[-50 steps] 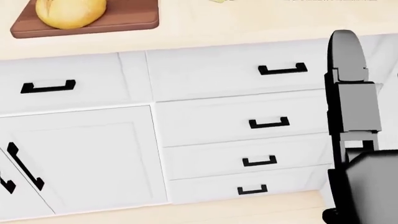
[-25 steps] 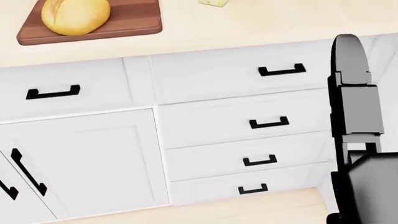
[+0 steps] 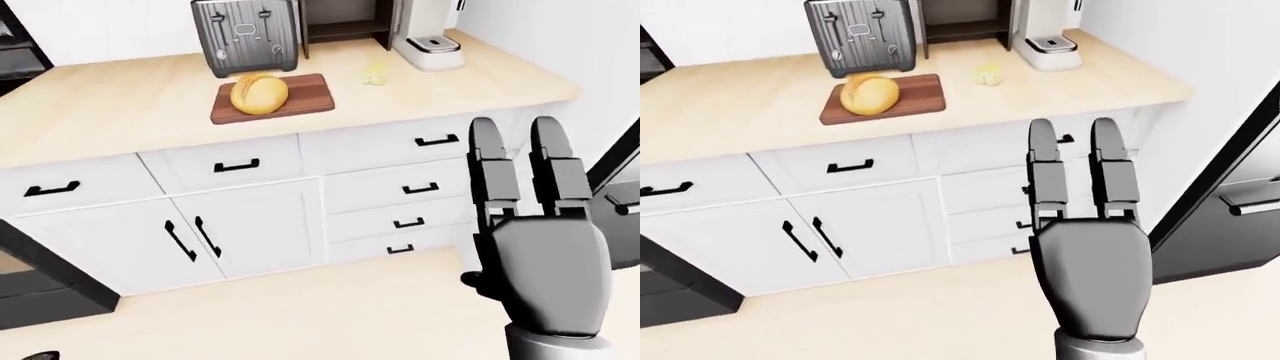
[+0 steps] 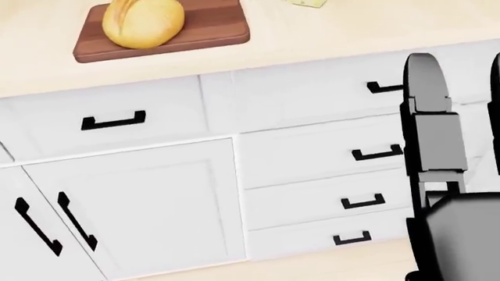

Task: Pick up the wedge of cheese and place it on the slice of bread to prepare a simple cheese on bread dish.

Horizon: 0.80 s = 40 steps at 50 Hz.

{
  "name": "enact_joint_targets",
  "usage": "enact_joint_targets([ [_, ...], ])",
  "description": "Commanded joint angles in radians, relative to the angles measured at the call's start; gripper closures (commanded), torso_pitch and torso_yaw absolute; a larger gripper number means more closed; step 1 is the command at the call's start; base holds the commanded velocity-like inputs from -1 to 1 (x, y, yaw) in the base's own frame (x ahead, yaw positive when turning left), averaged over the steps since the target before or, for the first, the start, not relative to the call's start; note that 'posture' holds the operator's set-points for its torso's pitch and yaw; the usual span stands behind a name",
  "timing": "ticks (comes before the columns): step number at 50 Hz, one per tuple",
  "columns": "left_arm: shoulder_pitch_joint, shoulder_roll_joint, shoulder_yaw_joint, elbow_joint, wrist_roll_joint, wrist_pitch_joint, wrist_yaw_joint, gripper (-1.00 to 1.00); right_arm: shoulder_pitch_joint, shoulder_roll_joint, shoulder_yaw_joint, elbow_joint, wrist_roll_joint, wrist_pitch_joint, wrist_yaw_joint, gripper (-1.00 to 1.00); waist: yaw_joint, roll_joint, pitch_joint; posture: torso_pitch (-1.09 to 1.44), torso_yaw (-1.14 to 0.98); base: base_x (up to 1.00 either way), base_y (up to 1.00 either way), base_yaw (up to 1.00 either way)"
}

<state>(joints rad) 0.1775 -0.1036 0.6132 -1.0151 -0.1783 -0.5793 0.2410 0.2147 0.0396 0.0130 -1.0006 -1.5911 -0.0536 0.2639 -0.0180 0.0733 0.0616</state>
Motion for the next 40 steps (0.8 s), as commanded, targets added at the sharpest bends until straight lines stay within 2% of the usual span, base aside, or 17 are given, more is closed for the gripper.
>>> enact_joint_targets([
  [1, -0.007, 0.005, -0.006, -0.032, 0.007, -0.004, -0.008, -1.00, -0.011, -0.004, -0.009, -0.041, 0.001, 0.002, -0.019, -1.00, 0.002, 0.000, 0.002, 0.00, 0.00, 0.27, 0.44, 0.00],
  [3, -0.006, 0.005, -0.005, -0.032, 0.007, -0.005, -0.008, -1.00, -0.012, -0.004, -0.007, -0.039, -0.001, 0.000, -0.018, -1.00, 0.005, -0.022, -0.009, 0.00, 0.00, 0.28, 0.33, 0.00],
  [4, -0.006, 0.006, -0.006, -0.032, 0.008, -0.004, -0.008, -1.00, -0.017, -0.002, -0.007, -0.030, -0.010, 0.003, -0.022, -1.00, 0.005, -0.023, -0.009, 0.00, 0.00, 0.27, 0.15, 0.00],
  [5, -0.006, 0.005, -0.006, -0.032, 0.008, -0.005, -0.008, -1.00, -0.055, 0.015, -0.027, -0.010, 0.012, 0.051, -0.011, -1.00, 0.002, -0.025, 0.004, 0.00, 0.00, 0.00, 0.00, 0.00],
  [6, -0.006, 0.005, -0.006, -0.032, 0.008, -0.005, -0.008, -1.00, -0.092, 0.016, -0.047, 0.014, -0.068, 0.084, -0.023, -1.00, 0.001, -0.016, -0.021, 0.00, 0.00, 0.00, 0.00, 0.00],
  [8, -0.006, 0.003, -0.008, -0.032, 0.010, -0.006, -0.011, -1.00, -0.110, 0.010, -0.034, 0.023, -0.129, 0.107, -0.055, -1.00, 0.006, -0.025, -0.024, 0.00, 0.00, 0.00, 0.00, 0.00],
  [12, -0.006, 0.003, -0.007, -0.032, 0.009, -0.006, -0.011, -1.00, -0.097, -0.007, -0.007, 0.006, -0.098, 0.109, -0.047, -1.00, 0.021, -0.048, -0.017, 0.00, 0.00, 0.00, 0.00, 0.00],
  [21, -0.003, -0.001, -0.009, -0.032, 0.009, -0.010, -0.016, -1.00, -0.081, -0.011, -0.014, 0.011, -0.064, 0.108, -0.056, -1.00, 0.031, -0.092, -0.038, 0.00, 0.00, 0.00, 0.00, 0.00],
  [22, -0.004, -0.001, -0.009, -0.032, 0.009, -0.009, -0.016, -1.00, -0.078, -0.012, -0.013, 0.014, -0.055, 0.106, -0.053, -1.00, 0.034, -0.095, -0.043, 0.00, 0.00, 0.00, 0.00, 0.00],
  [26, -0.004, 0.000, -0.008, -0.032, 0.008, -0.009, -0.013, -1.00, -0.071, -0.013, -0.013, 0.016, -0.045, 0.099, -0.052, -1.00, 0.026, -0.073, -0.056, 0.00, 0.00, 0.00, 0.00, 0.00],
  [28, -0.003, 0.002, -0.005, -0.032, 0.006, -0.011, -0.010, -1.00, -0.067, -0.013, -0.010, 0.018, -0.038, 0.095, -0.051, -1.00, 0.023, -0.084, -0.047, 0.00, 0.00, 0.00, 0.00, 0.00],
  [30, -0.003, 0.001, -0.006, -0.032, 0.007, -0.010, -0.011, -1.00, -0.069, -0.013, -0.010, 0.019, -0.044, 0.094, -0.047, -1.00, 0.023, -0.111, -0.038, 0.00, 0.00, 0.00, 0.00, 0.00],
  [31, -0.004, 0.002, -0.006, -0.032, 0.007, -0.010, -0.010, -1.00, -0.069, -0.013, -0.012, 0.021, -0.047, 0.094, -0.052, -1.00, 0.023, -0.111, -0.034, 0.00, 0.00, 0.00, 0.00, 0.00],
  [32, -0.004, 0.002, -0.006, -0.032, 0.008, -0.010, -0.010, -1.00, -0.067, -0.013, -0.010, 0.022, -0.050, 0.092, -0.051, -1.00, 0.024, -0.112, -0.045, 0.00, 0.00, 0.11, 0.00, 0.00],
  [34, -0.004, 0.001, -0.006, -0.032, 0.008, -0.010, -0.011, -1.00, -0.068, -0.013, -0.010, 0.019, -0.048, 0.090, -0.051, -1.00, 0.022, -0.108, -0.013, 0.00, 0.00, 0.11, 0.00, 0.02],
  [37, -0.005, 0.003, -0.005, -0.032, 0.007, -0.009, -0.009, -1.00, -0.068, -0.012, -0.012, 0.014, -0.035, 0.092, -0.056, -1.00, 0.026, -0.073, 0.004, 0.00, 0.00, 0.11, 0.00, 0.02],
  [40, -0.008, 0.003, -0.004, -0.032, 0.008, -0.005, -0.010, -1.00, -0.070, -0.012, -0.013, 0.012, -0.029, 0.091, -0.053, -1.00, 0.022, -0.018, -0.006, 0.00, 0.00, 0.11, 0.00, 0.03],
])
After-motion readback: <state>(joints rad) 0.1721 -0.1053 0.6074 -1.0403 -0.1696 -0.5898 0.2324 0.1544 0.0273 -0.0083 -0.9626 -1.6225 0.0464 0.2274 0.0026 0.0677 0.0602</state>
